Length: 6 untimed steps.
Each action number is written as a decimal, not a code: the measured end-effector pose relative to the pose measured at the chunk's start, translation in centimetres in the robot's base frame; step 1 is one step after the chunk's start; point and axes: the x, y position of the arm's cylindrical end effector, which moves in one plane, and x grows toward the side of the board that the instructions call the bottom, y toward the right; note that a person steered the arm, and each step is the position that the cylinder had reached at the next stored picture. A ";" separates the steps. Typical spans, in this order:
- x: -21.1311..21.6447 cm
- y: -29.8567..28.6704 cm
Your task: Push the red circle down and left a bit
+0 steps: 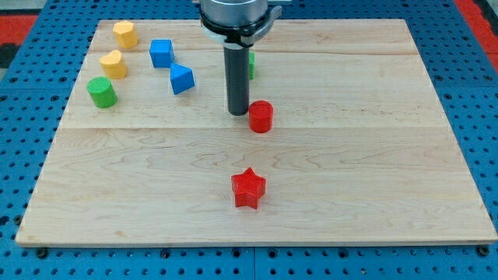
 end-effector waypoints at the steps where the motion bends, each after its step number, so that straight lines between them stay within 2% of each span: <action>1: -2.9 2.2; 2: 1.4 4.5; 3: 4.7 4.3; 4: 3.6 4.5; 5: 4.7 10.5; 6: 8.4 10.5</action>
